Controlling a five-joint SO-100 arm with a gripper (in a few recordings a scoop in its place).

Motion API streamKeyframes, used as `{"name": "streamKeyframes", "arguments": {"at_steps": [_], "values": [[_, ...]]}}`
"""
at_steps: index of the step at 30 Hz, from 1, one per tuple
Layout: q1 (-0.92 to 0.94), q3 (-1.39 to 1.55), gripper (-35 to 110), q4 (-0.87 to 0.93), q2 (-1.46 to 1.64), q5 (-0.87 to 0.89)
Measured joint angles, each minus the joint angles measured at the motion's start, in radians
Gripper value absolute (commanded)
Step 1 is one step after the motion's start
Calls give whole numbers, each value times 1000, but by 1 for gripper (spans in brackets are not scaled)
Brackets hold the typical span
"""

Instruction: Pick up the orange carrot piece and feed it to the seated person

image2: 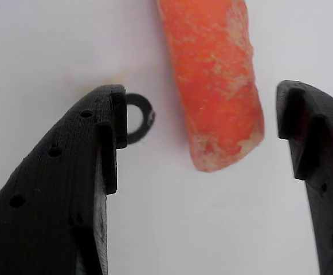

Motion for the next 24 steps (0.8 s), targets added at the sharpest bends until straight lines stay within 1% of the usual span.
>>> {"name": "streamKeyframes", "arguments": {"at_steps": [3,4,7,24], "values": [[5,0,-3,-14,0,2],[3,0,-5,-17,0,2],[3,0,-1,-21,0,2],[2,0,-3,-20,0,2]]}}
